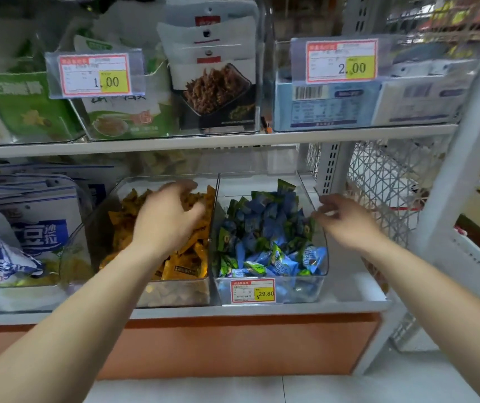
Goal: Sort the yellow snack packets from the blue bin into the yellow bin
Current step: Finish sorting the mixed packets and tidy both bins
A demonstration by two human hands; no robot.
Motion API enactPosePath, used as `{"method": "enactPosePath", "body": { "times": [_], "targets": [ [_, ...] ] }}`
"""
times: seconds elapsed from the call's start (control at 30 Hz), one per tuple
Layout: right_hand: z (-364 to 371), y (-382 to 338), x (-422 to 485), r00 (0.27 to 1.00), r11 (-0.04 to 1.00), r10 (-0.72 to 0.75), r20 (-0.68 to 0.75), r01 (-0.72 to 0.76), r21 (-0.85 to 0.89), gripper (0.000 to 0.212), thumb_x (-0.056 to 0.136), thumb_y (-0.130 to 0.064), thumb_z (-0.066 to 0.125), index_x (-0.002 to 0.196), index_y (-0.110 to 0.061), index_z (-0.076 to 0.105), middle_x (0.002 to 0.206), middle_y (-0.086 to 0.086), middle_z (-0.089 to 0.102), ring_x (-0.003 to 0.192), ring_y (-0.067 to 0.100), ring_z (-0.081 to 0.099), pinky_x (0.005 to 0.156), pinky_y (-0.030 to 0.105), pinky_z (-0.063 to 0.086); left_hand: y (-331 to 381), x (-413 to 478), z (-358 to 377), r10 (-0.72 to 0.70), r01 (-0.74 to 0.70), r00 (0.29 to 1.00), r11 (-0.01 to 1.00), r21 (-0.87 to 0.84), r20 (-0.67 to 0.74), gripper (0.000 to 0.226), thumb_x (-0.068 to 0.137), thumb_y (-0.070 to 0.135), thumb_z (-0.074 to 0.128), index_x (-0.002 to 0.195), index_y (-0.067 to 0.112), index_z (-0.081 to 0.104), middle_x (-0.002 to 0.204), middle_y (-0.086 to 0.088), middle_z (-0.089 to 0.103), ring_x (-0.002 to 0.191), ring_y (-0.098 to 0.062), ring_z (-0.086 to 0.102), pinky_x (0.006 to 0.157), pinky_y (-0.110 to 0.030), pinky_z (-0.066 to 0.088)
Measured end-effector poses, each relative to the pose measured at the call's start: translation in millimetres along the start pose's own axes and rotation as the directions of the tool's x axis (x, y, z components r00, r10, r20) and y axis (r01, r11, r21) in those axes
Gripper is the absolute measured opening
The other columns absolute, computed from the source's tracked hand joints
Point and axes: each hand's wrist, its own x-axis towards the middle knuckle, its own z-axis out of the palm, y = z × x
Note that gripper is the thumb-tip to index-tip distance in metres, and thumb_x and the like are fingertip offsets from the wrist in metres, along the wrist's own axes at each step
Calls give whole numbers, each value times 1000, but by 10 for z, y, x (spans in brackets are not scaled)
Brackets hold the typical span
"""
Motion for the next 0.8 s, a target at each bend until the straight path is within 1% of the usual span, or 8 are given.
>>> {"method": "enactPosePath", "body": {
  "times": [0.07, 0.17, 0.23, 0.33, 0.47, 0.63, 0.73, 0.8],
  "targets": [
    [-1, 72, -10, 998, 998, -12, 61, 9, 60, 43, 96, -32, 59, 136, -16, 57, 123, 1, 66, 105, 18, 63, 87, 29, 47, 362, -3, 184, 132, -129, 985, 991, -30, 113, 40, 89, 49, 62, 123, 28, 65, 111, 6, 71, 96, -12, 63, 79, -25, 46],
    [-18, 150, 2, 994, 994, -63, 85, 55, 98, 22, 98, -29, 57, 117, -23, 65, 108, -7, 68, 90, 3, 66, 81, 21, 52, 846, 43, 595, 289, -271, 878, 957, -103, 382, 46, 88, 52, 61, 130, 32, 60, 126, 8, 66, 109, -11, 61, 86, -22, 44],
    [-24, 178, 5, 992, 991, -98, 82, 90, 98, 11, 98, -27, 56, 101, -36, 60, 89, -20, 63, 72, -13, 62, 63, 7, 47, 1075, 74, 869, 324, -280, 788, 946, -163, 524, 49, 88, 51, 63, 133, 31, 56, 131, 5, 62, 114, -15, 59, 91, -27, 47],
    [-9, 214, 15, 992, 988, -117, 51, 111, 108, 12, 98, -30, 55, 106, -37, 60, 84, -22, 61, 73, -8, 62, 59, 13, 46, 1189, 116, 1209, 348, -256, 706, 937, -235, 617, 42, 87, 47, 66, 123, 30, 55, 117, 5, 64, 104, -18, 62, 87, -35, 52],
    [13, 246, 48, 993, 989, -100, 66, 92, 117, 35, 95, -34, 58, 128, -22, 61, 94, -11, 67, 82, 13, 67, 67, 23, 46, 1030, 257, 1374, 299, -377, 674, 926, -34, 676, 51, 86, 48, 61, 133, 36, 46, 130, 4, 58, 107, -21, 60, 80, -36, 51],
    [14, 283, 77, 984, 983, -155, 85, 145, 108, 14, 93, -36, 59, 100, -49, 61, 84, -21, 65, 75, 8, 68, 75, 29, 53, 726, 584, 1068, 170, -456, 679, 860, 229, 714, 56, 87, 55, 60, 139, 35, 49, 135, 1, 57, 114, -24, 57, 91, -38, 51],
    [13, 271, 66, 987, 987, -129, 96, 119, 109, 24, 93, -41, 58, 117, -43, 60, 90, -19, 67, 74, 11, 70, 76, 33, 56, 676, 720, 903, 48, -443, 670, 827, 347, 741, 42, 86, 57, 59, 116, 28, 62, 109, -1, 67, 91, -21, 63, 74, -37, 53],
    [6, 256, 56, 989, 990, -111, 94, 102, 97, 37, 93, -44, 56, 129, -34, 59, 95, -18, 67, 74, 10, 70, 74, 31, 56, 727, 817, 830, 16, -494, 698, 735, 465, 716, 34, 82, 57, 62, 93, 24, 64, 87, 1, 63, 74, -18, 58, 58, -31, 45]
  ]
}}
